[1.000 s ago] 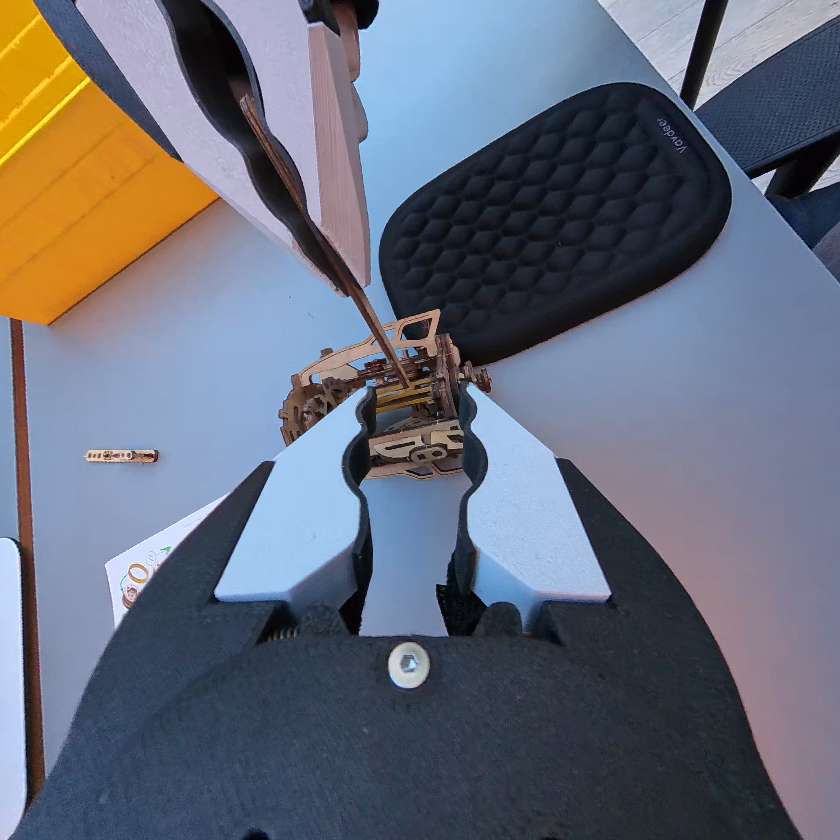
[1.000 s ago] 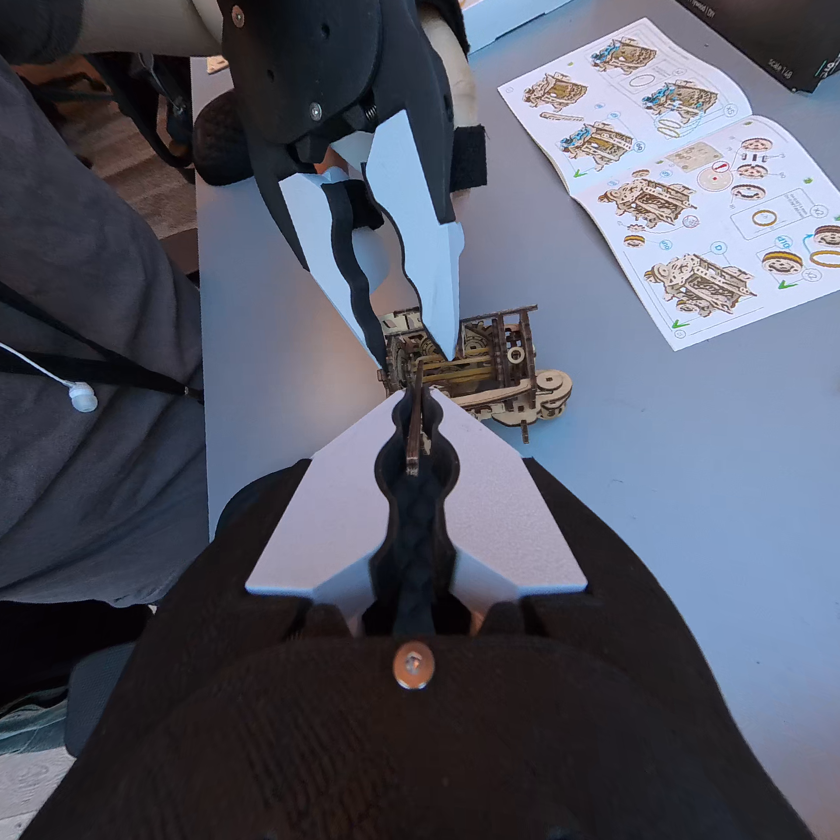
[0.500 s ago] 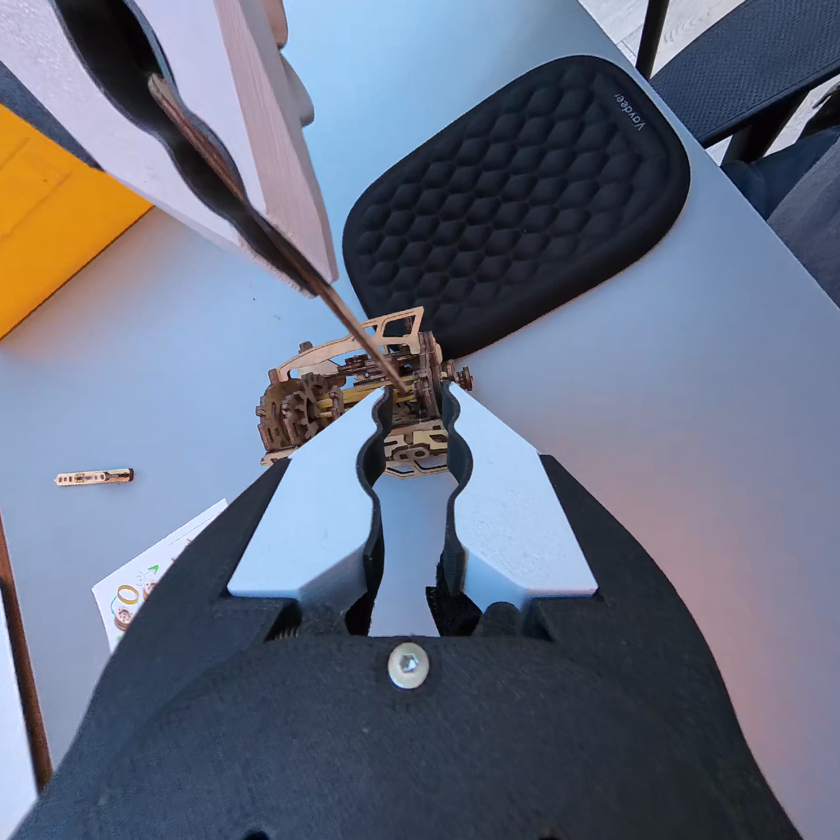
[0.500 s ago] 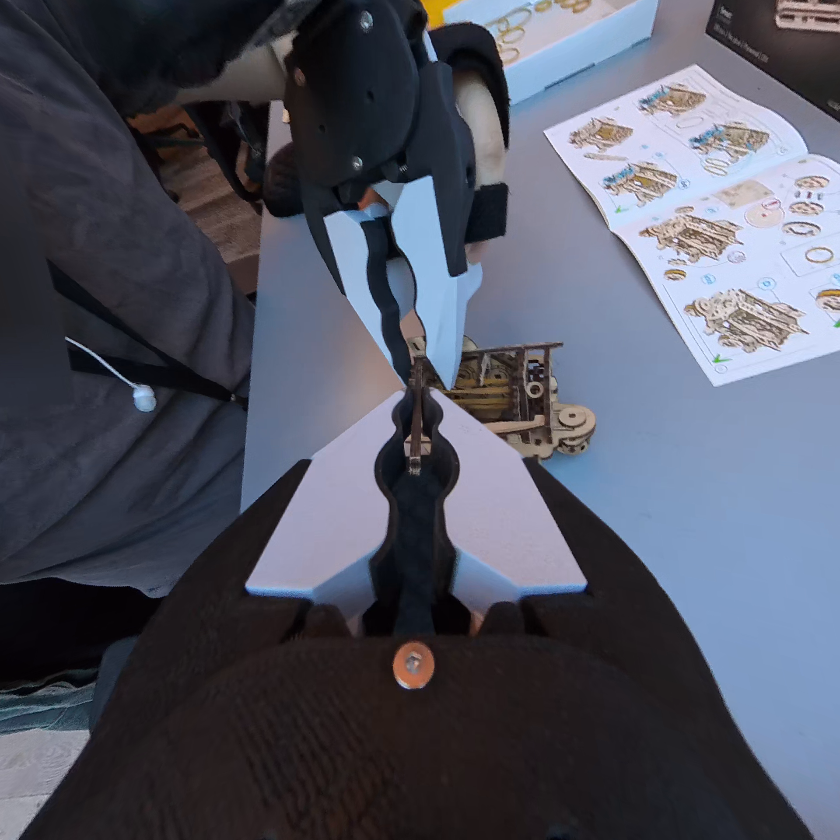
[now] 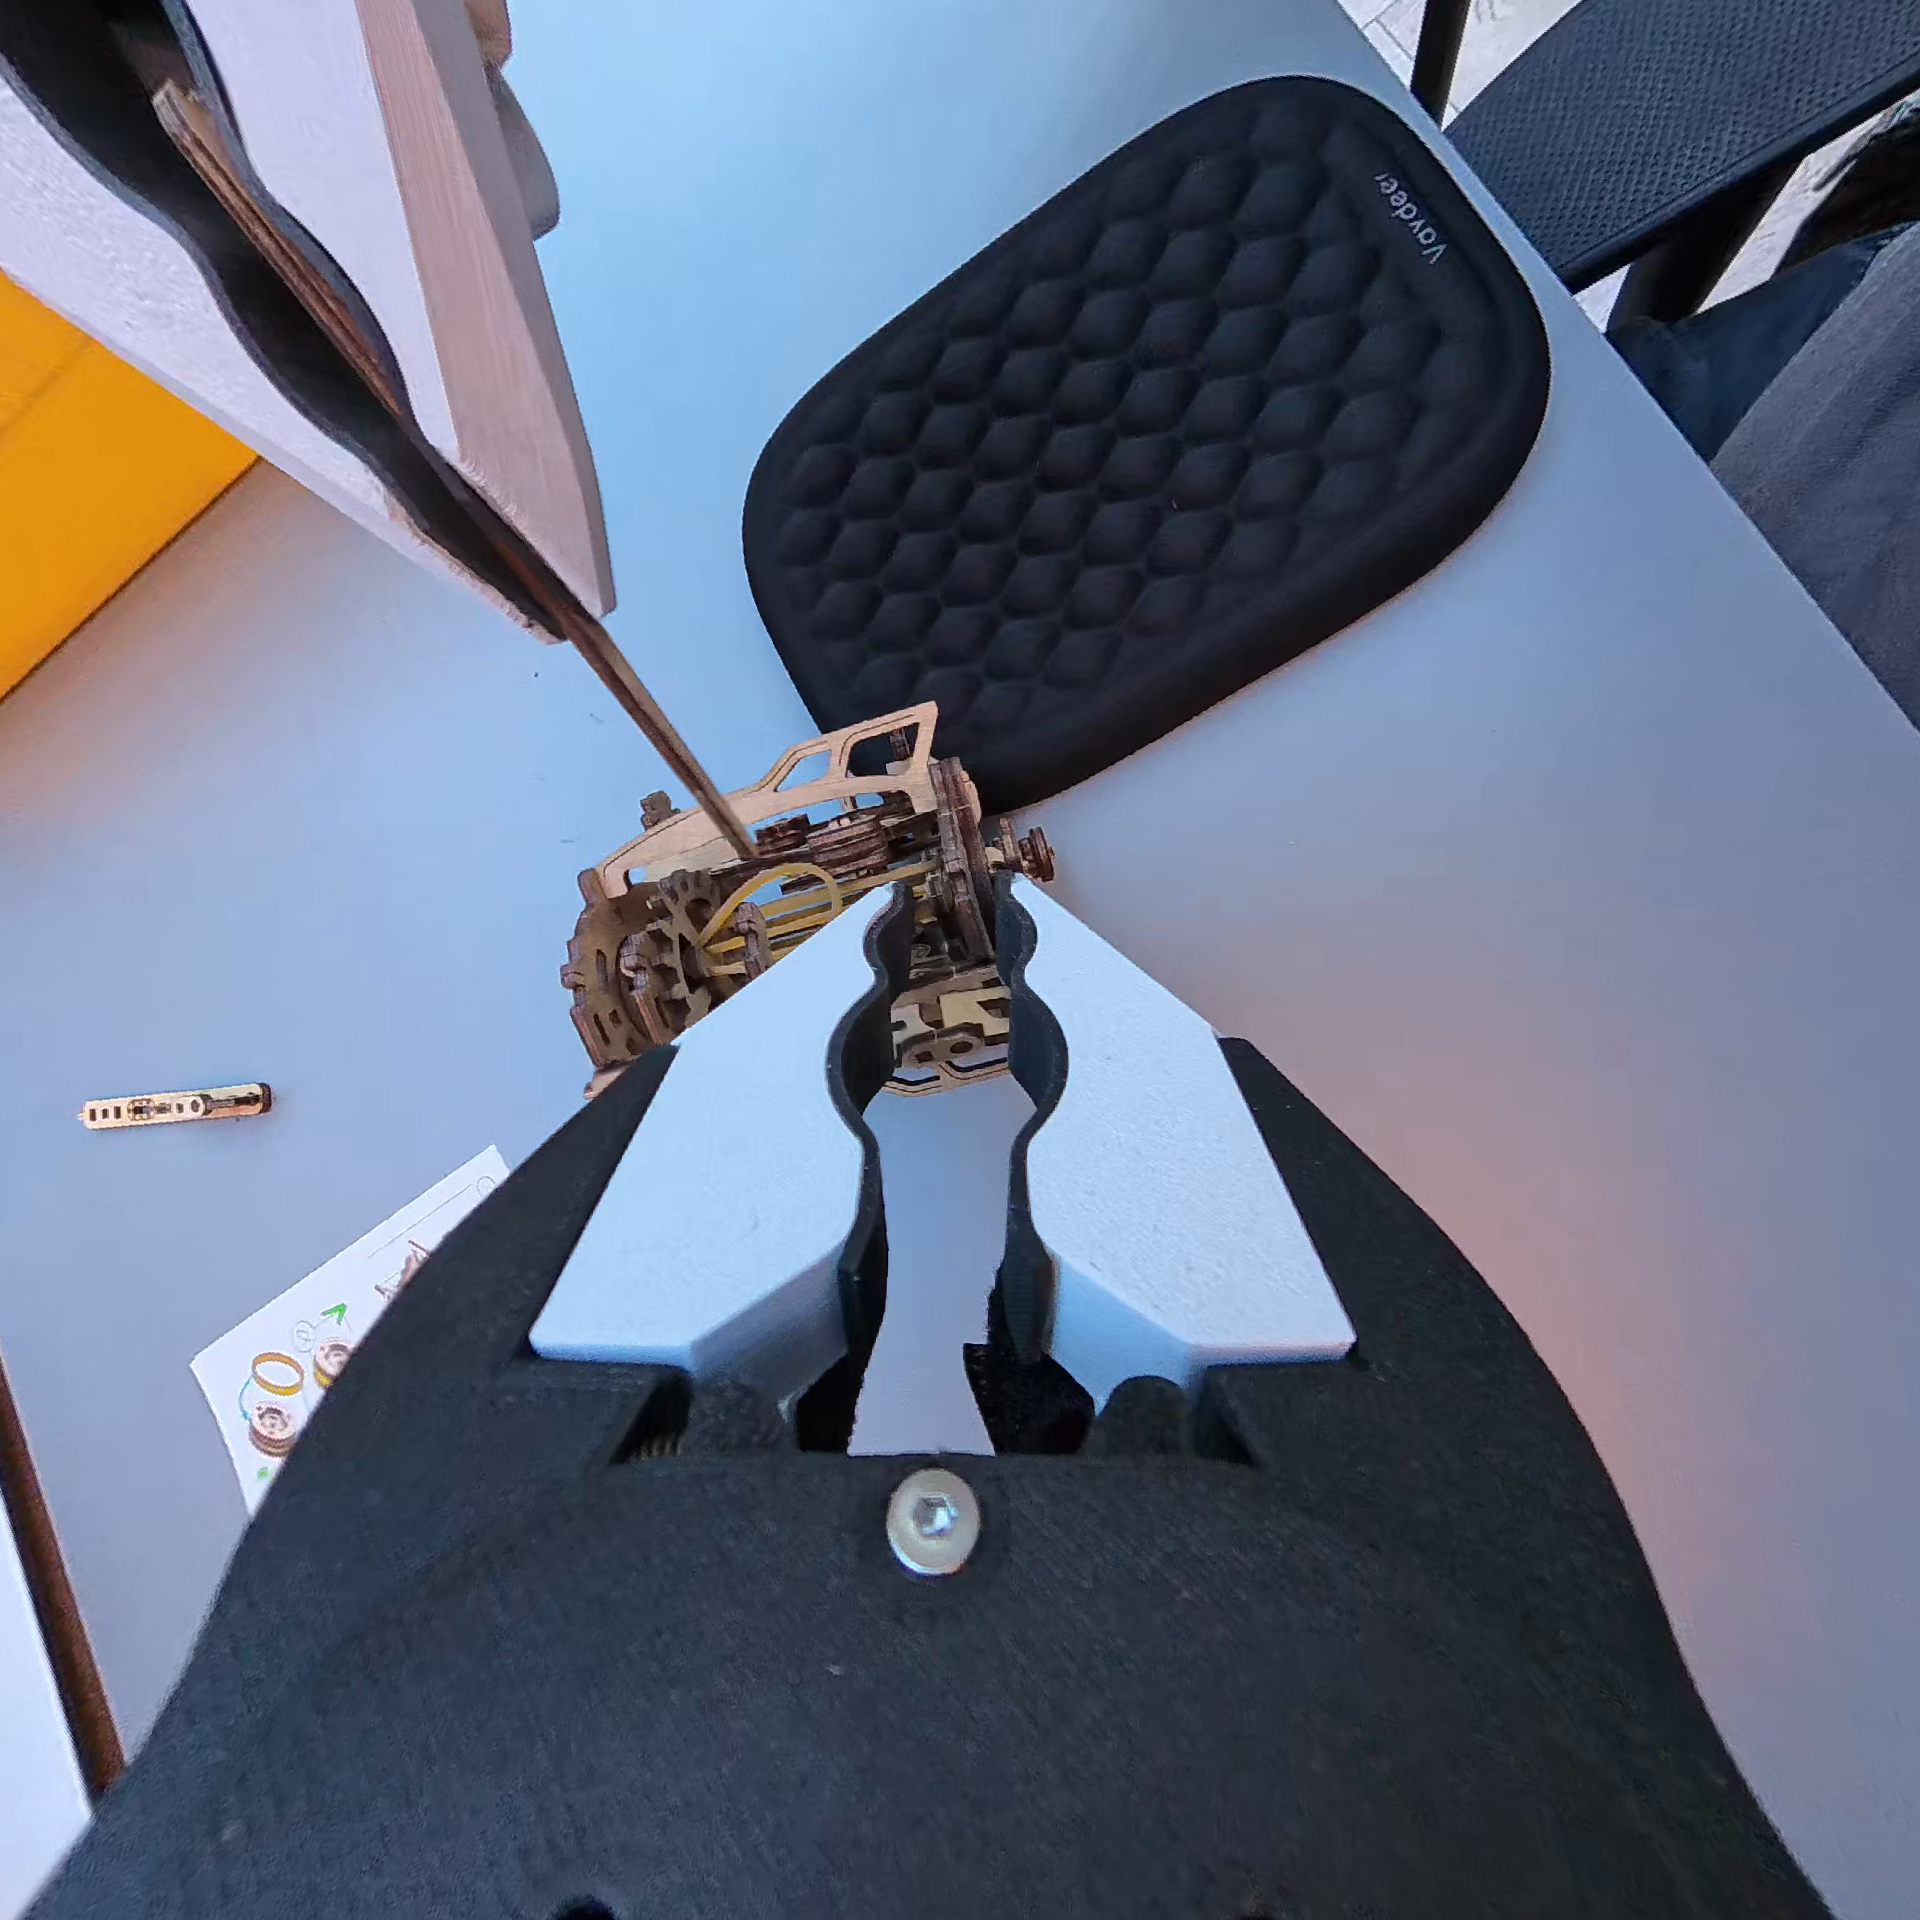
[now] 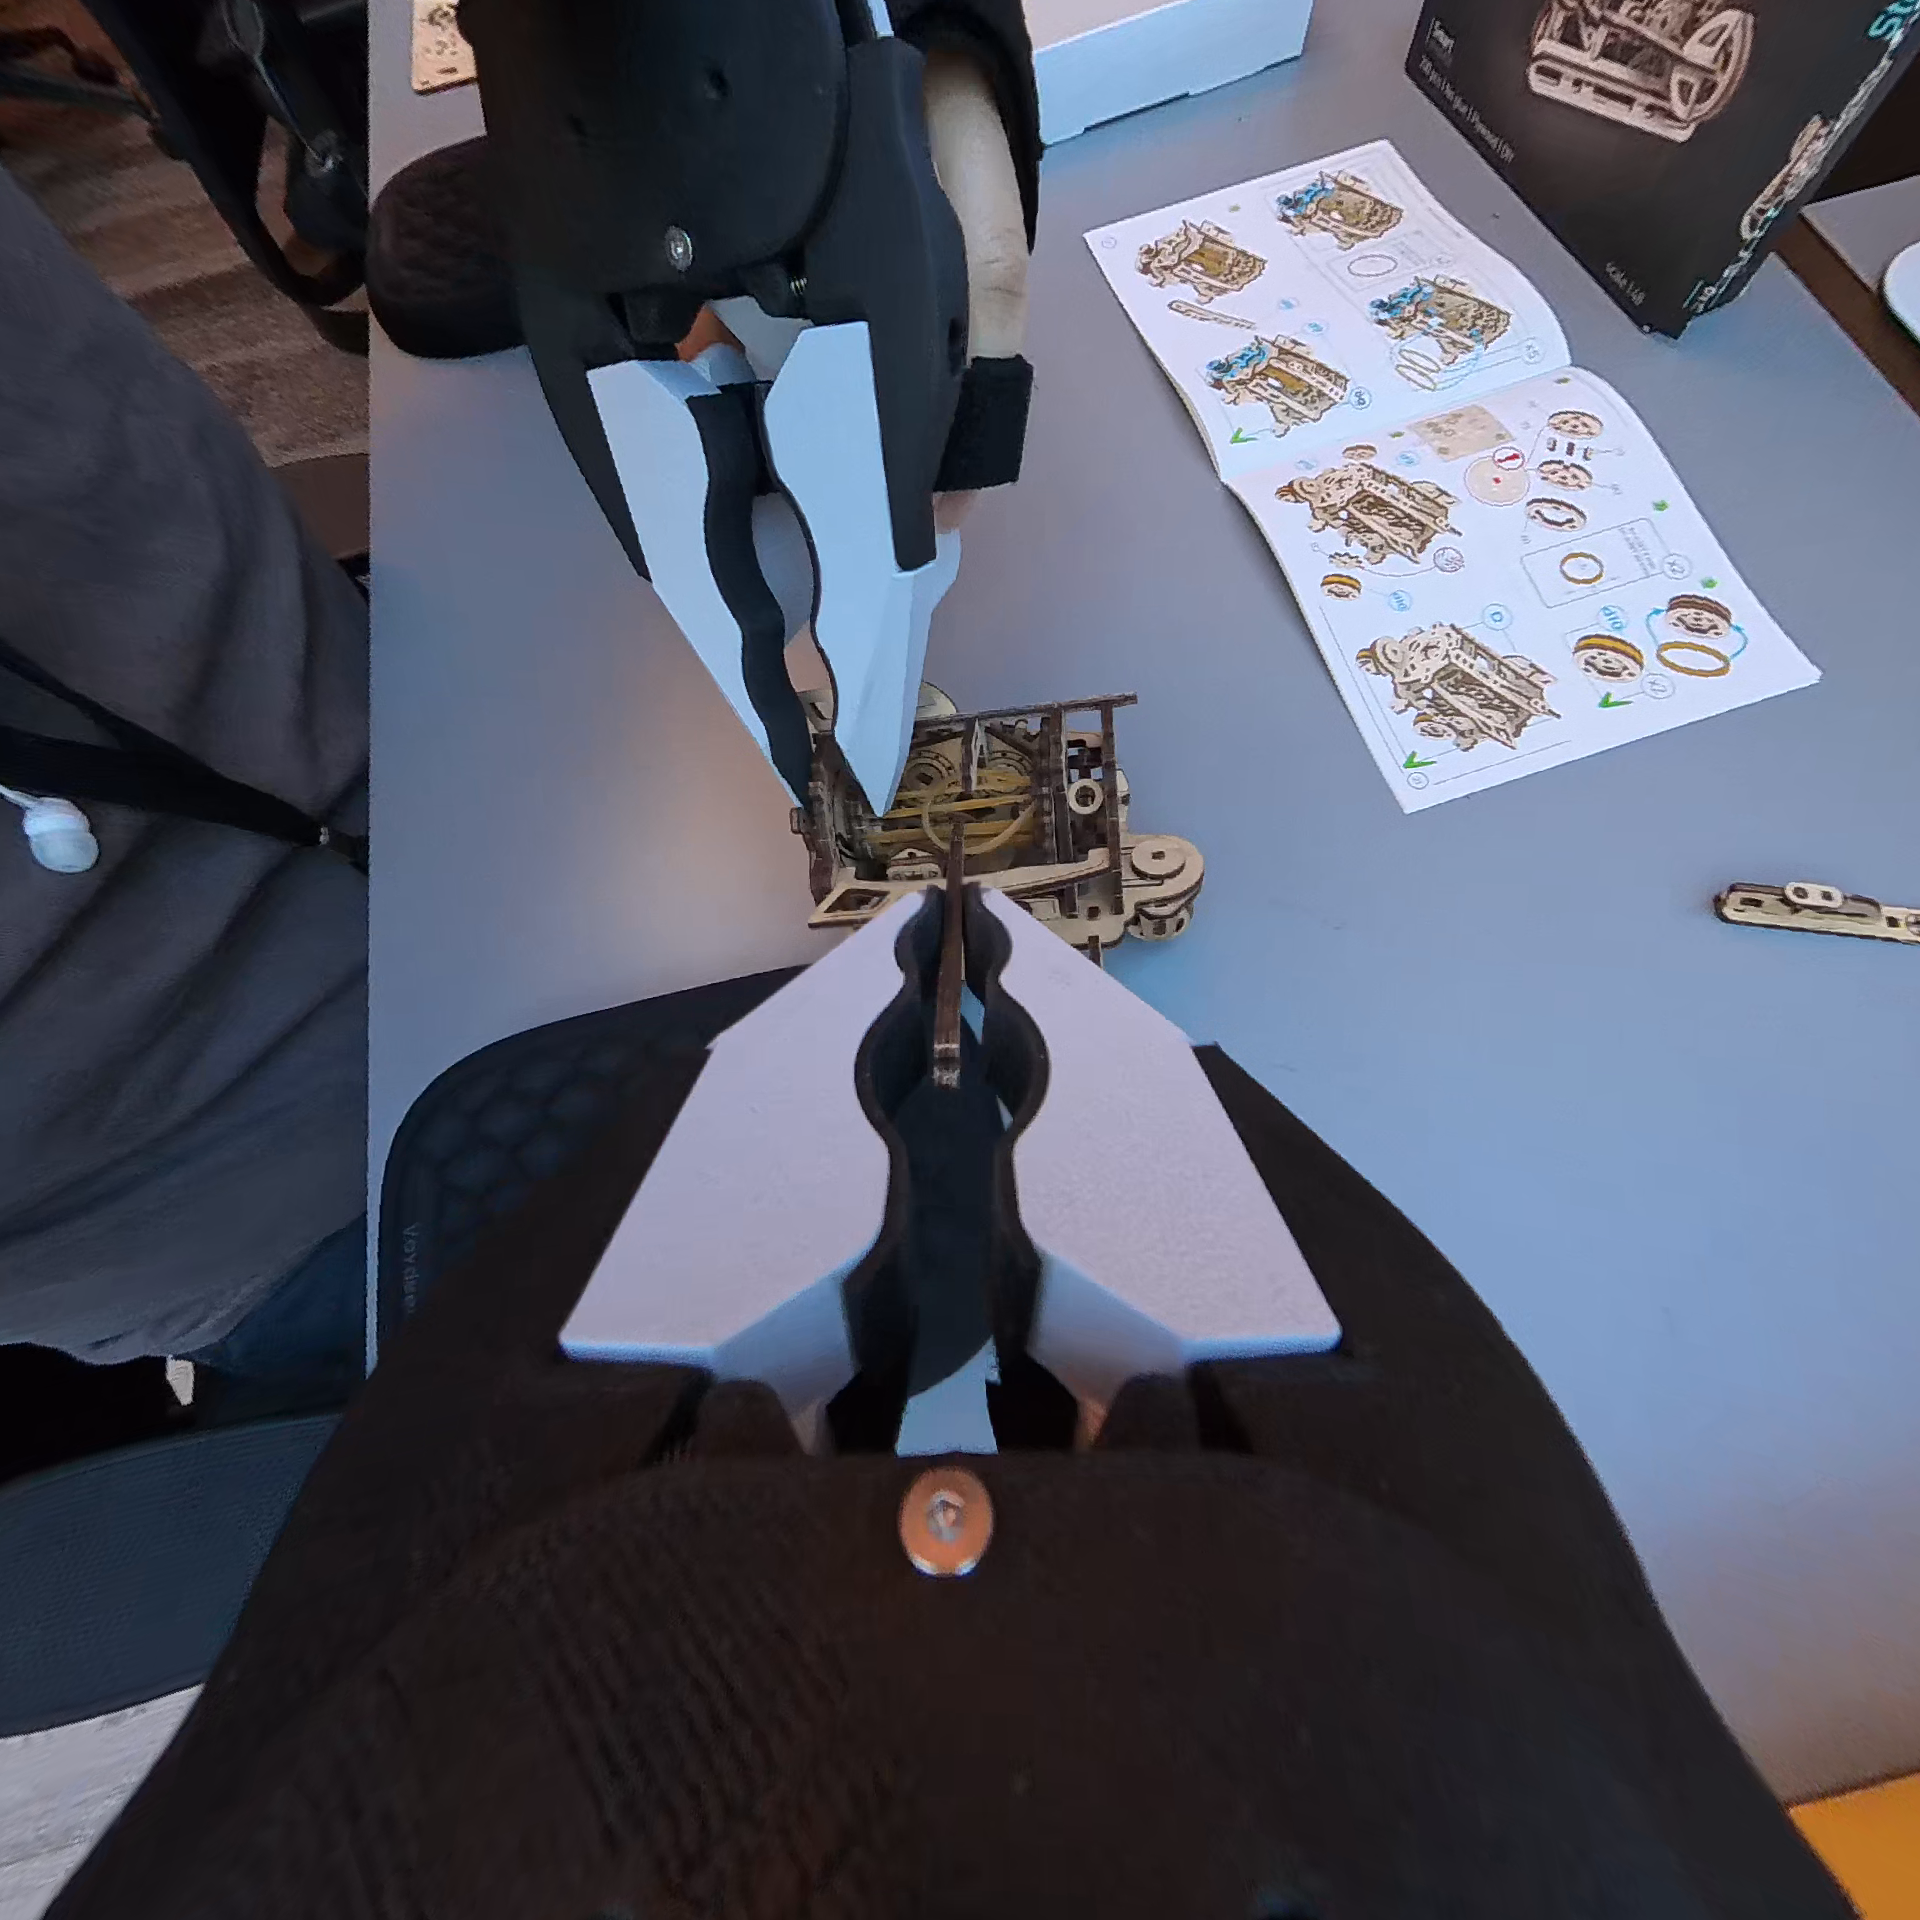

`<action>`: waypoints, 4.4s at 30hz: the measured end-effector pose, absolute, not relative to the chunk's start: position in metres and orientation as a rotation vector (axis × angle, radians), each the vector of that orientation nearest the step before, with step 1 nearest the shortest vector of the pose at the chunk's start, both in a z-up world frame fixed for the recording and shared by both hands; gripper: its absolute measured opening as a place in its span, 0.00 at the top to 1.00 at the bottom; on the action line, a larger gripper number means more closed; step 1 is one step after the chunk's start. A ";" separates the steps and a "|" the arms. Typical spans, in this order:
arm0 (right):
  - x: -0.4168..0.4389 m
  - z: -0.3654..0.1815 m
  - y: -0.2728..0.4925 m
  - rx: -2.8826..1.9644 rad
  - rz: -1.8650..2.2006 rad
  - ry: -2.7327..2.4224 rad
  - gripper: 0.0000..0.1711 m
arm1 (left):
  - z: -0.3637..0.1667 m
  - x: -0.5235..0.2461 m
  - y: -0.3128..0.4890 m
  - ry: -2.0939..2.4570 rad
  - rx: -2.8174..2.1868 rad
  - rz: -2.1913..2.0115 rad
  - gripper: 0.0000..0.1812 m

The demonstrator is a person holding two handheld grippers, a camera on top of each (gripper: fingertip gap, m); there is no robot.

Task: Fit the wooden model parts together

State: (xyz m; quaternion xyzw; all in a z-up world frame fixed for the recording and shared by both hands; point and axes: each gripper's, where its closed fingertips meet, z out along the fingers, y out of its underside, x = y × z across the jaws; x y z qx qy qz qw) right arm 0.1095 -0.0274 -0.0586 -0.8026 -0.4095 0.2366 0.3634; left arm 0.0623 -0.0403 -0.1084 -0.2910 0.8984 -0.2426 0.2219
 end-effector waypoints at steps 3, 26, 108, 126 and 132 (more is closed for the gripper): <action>0.105 -0.064 -0.024 -2.078 0.622 -1.045 1.00 | -0.108 0.063 -0.039 2.474 -0.801 -0.669 0.92; 0.086 -0.071 -0.030 -2.202 0.896 -1.251 1.00 | -0.106 0.066 -0.037 2.401 -0.775 -0.652 0.84; 0.076 -0.063 -0.053 -2.008 0.747 -1.344 0.99 | -0.110 0.063 -0.055 2.443 -0.459 -0.608 0.94; 0.086 -0.063 -0.060 -1.764 0.199 -1.286 0.99 | -0.107 0.066 -0.042 2.389 -0.606 -0.658 0.95; 0.095 -0.054 -0.054 -1.766 0.249 -1.197 0.99 | -0.106 0.067 -0.043 2.384 -0.576 -0.642 0.95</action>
